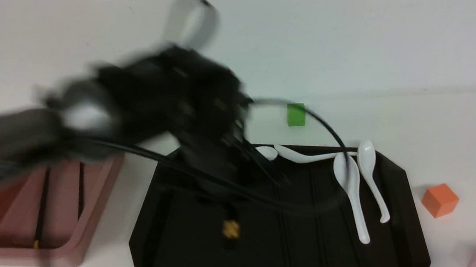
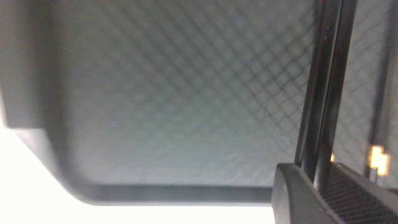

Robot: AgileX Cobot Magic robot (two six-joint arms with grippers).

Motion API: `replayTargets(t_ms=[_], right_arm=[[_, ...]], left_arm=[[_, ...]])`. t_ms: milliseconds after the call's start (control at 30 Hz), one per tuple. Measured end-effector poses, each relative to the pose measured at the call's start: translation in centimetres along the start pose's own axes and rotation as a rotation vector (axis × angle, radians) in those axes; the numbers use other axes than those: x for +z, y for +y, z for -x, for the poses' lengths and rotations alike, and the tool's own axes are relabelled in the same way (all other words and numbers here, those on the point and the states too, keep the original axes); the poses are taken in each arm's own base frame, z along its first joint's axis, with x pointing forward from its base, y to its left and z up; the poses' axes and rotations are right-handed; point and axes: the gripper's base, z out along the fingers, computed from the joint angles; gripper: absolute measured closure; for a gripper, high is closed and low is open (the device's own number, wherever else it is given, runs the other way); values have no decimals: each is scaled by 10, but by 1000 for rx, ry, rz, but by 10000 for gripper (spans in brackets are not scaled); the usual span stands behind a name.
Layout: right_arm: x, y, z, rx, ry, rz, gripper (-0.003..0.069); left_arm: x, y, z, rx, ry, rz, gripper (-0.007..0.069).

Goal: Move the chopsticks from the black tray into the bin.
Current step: Use the left arm to grab a pair of chopsticks, then use the left arm to put the chopsticks into the lunch box

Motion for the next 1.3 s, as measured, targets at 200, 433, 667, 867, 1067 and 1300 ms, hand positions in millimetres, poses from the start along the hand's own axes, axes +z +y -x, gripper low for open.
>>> replayTargets(t_ms=[200, 433, 667, 867, 1067, 1300], right_arm=[[0, 0, 0, 0, 0, 0, 419], [0, 0, 0, 0, 0, 0, 419], [0, 0, 0, 0, 0, 0, 419], [0, 0, 0, 0, 0, 0, 419], [0, 0, 0, 0, 0, 0, 419], [0, 0, 0, 0, 0, 0, 419]], left_arm=[[-55, 100, 31, -166, -51, 127, 508], [-44, 201, 59, -334, -58, 237, 508], [14, 231, 76, -335, -4, 255, 508], [46, 237, 80, -325, 27, 265, 451], [27, 234, 80, -325, -13, 254, 398], [-55, 220, 60, -301, -96, 234, 494]])
